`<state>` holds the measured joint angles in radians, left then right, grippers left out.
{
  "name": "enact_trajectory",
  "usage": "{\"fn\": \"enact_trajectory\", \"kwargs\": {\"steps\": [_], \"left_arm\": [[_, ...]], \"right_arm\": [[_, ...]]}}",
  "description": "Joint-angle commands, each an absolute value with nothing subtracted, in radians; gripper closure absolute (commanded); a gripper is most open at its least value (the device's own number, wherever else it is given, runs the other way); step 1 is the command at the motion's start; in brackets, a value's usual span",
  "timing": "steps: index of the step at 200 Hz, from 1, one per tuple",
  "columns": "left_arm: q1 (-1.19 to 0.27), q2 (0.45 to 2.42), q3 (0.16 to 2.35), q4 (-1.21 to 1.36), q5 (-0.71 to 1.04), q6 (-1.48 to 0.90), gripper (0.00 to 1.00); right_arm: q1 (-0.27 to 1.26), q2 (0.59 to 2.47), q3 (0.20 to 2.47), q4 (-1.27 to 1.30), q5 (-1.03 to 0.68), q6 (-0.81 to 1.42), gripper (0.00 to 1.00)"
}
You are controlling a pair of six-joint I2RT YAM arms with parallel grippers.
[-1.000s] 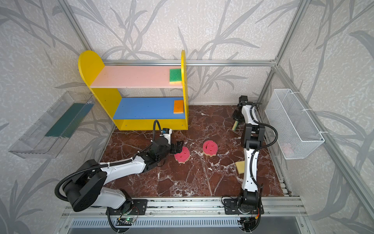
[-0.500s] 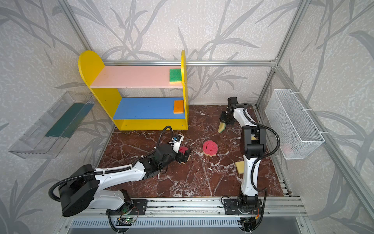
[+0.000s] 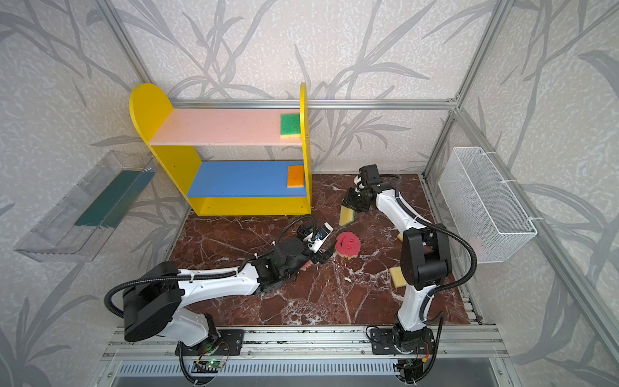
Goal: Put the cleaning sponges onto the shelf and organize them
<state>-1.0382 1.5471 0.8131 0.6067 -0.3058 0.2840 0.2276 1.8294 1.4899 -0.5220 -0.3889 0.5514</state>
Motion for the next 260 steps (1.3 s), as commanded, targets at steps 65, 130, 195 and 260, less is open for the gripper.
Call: {"fn": "enact_trajectory", "kwargs": {"steps": [65, 130, 195, 260], "left_arm": [[-1.125, 1.924, 1.026, 1.006, -0.579, 0.676, 0.17], [-1.109, 2.012, 1.1, 1.003, -0.592, 0.708, 0.32], [-1.066, 1.986, 1.094, 0.944, -0.573, 0.665, 0.28], [-1.102, 1.94, 1.049, 0.99, -0.591, 0.694, 0.17]], "right_arm": [[0.247, 1.741, 1.442, -0.465, -0.461, 0.611, 0.74], [0.246, 1.736, 1.431, -0.466, -0.492, 0.603, 0.73], [0.246, 1.741, 1.433, -0.471, -0.502, 0.592, 0.71], [0.24, 1.755, 1.439, -0.47, -0.507, 0.586, 0.71]]}}
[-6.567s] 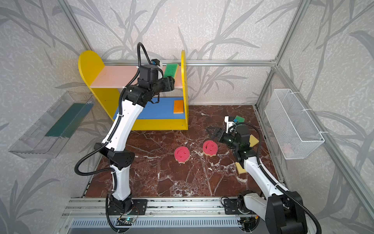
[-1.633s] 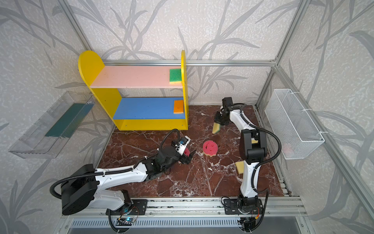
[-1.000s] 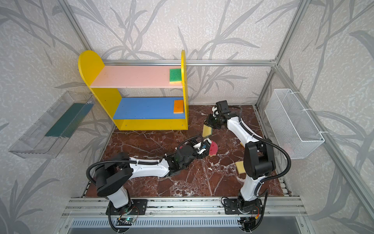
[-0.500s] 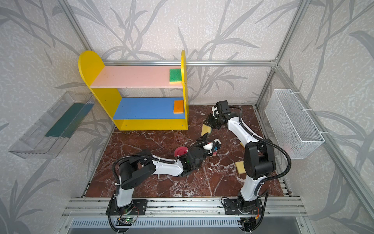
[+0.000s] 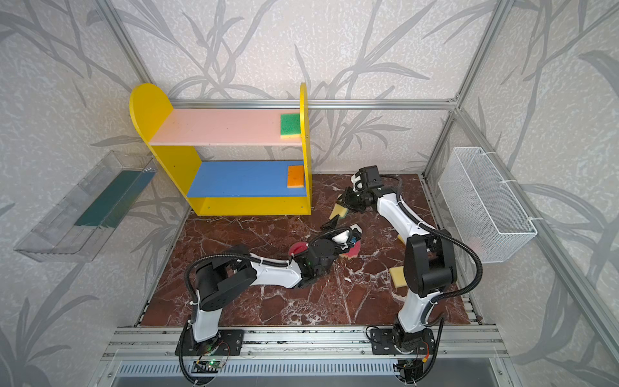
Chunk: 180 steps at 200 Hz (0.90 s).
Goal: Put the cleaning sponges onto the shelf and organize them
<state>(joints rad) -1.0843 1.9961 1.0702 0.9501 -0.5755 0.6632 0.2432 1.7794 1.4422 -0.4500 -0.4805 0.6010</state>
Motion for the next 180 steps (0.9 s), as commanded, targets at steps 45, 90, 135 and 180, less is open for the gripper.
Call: {"fn": "enact_trajectory", "kwargs": {"steps": [45, 90, 135, 180], "left_arm": [[-1.111, 1.927, 1.043, 0.985, -0.594, 0.695, 0.15], [-1.1, 1.986, 1.11, 0.954, -0.623, 0.749, 0.25], [-1.078, 1.984, 1.126, 0.887, -0.61, 0.679, 0.52], [-1.074, 1.966, 1.111, 0.86, -0.586, 0.642, 0.88]], "right_arm": [[0.238, 1.755, 1.437, -0.472, -0.508, 0.582, 0.71], [0.238, 1.753, 1.439, -0.476, -0.509, 0.578, 0.71], [0.236, 1.753, 1.439, -0.478, -0.512, 0.572, 0.7], [0.235, 1.759, 1.45, -0.477, -0.518, 0.577, 0.7]]}}
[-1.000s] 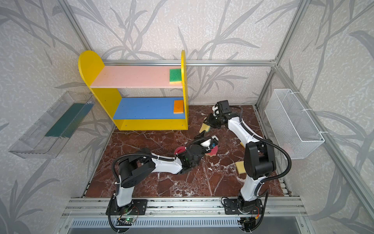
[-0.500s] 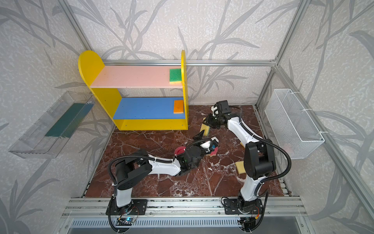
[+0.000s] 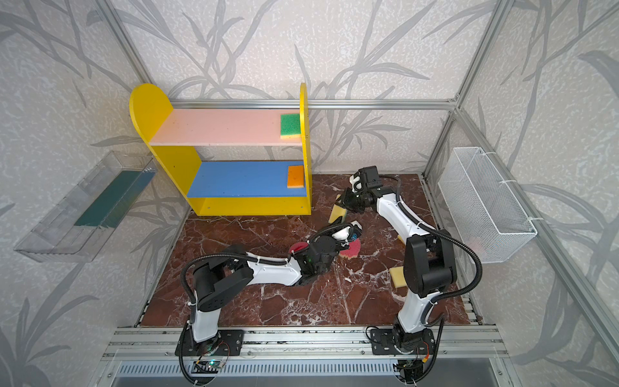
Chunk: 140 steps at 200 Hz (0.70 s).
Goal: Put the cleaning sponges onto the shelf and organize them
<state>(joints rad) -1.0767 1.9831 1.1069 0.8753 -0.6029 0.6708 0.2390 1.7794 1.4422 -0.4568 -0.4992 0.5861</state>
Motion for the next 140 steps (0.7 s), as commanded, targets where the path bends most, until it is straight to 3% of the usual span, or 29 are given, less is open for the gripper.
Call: {"fn": "enact_trajectory", "kwargs": {"steps": [1, 48, 70, 122, 140], "left_arm": [[-1.075, 1.966, 1.11, 0.859, -0.585, 0.641, 0.88], [-1.057, 1.896, 1.063, 0.838, -0.572, 0.538, 0.97], [-1.031, 1.826, 1.022, 0.812, -0.542, 0.437, 1.0], [-0.961, 1.682, 0.925, 0.745, -0.455, 0.228, 1.0], [-0.944, 1.619, 0.883, 0.698, -0.43, 0.14, 0.88]], "right_arm": [[0.235, 1.759, 1.45, -0.476, -0.518, 0.577, 0.7], [0.231, 1.754, 1.451, -0.468, -0.523, 0.575, 0.49], [0.23, 1.738, 1.451, -0.456, -0.533, 0.569, 0.3], [0.225, 1.723, 1.436, -0.444, -0.512, 0.54, 0.25], [0.233, 1.755, 1.447, -0.468, -0.521, 0.469, 0.18]]}}
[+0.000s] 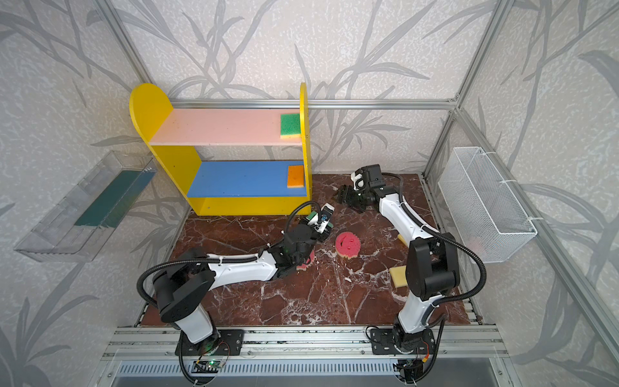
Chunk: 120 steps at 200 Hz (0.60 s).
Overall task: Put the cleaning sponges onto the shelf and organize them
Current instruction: 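Grasp the green sponge on the table with right gripper while left draws back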
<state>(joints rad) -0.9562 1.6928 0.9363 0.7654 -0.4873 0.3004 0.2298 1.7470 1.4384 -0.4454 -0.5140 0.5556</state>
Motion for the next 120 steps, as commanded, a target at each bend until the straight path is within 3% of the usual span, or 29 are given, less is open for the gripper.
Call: {"fn": "enact_trajectory", "kwargs": {"steps": [1, 18, 38, 46, 63, 120], "left_arm": [[-0.942, 1.614, 0.881, 0.696, -0.427, 0.136, 0.88], [-0.92, 1.542, 0.838, 0.637, -0.386, 0.028, 0.65], [-0.888, 1.46, 0.79, 0.568, -0.351, -0.1, 0.19], [-0.88, 1.427, 0.768, 0.545, -0.345, -0.143, 0.09], [-0.871, 1.359, 0.722, 0.495, -0.347, -0.21, 0.03], [-0.858, 1.177, 0.619, 0.245, -0.414, -0.431, 0.01]], "right_arm": [[0.234, 1.757, 1.447, -0.468, -0.524, 0.464, 0.17], [0.262, 1.782, 1.442, -0.475, -0.536, 0.331, 0.09], [0.315, 1.814, 1.45, -0.508, -0.477, 0.153, 0.03], [0.329, 1.835, 1.462, -0.523, -0.47, 0.096, 0.02], [0.349, 1.877, 1.496, -0.556, -0.453, 0.013, 0.01], [0.421, 1.969, 1.531, -0.552, -0.292, -0.167, 0.01]]}}
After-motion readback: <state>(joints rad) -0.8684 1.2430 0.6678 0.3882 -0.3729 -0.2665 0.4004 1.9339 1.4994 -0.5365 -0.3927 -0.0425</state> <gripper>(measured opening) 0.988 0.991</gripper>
